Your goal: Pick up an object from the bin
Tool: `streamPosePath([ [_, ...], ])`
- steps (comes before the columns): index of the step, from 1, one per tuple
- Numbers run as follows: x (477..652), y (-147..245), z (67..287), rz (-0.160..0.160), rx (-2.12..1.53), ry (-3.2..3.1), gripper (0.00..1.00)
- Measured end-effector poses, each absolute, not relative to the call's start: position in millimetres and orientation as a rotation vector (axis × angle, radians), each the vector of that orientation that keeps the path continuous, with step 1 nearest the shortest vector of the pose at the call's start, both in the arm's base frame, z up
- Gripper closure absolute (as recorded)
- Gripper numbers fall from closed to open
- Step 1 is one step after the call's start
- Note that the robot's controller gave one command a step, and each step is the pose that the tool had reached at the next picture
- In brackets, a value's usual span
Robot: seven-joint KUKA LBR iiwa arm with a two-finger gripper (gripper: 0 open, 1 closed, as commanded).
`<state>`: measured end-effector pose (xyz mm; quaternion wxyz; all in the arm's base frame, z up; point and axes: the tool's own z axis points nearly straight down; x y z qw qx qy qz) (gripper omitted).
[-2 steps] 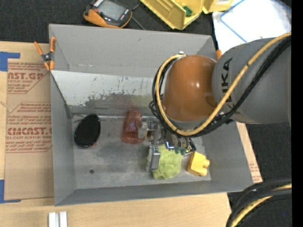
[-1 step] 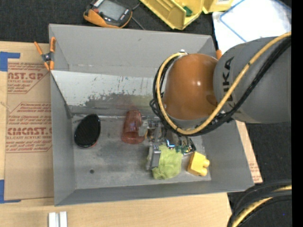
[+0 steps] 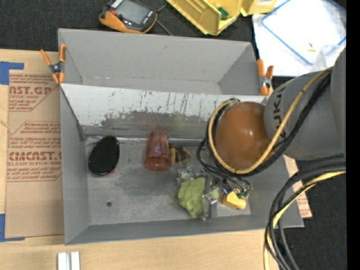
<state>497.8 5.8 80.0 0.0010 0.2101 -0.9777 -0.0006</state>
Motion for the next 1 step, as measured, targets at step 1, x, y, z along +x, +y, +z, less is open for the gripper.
streamPosePath([
  [1, 495.3, -8.2, 150.8, -0.003, 0.128, -3.145, 0.0],
])
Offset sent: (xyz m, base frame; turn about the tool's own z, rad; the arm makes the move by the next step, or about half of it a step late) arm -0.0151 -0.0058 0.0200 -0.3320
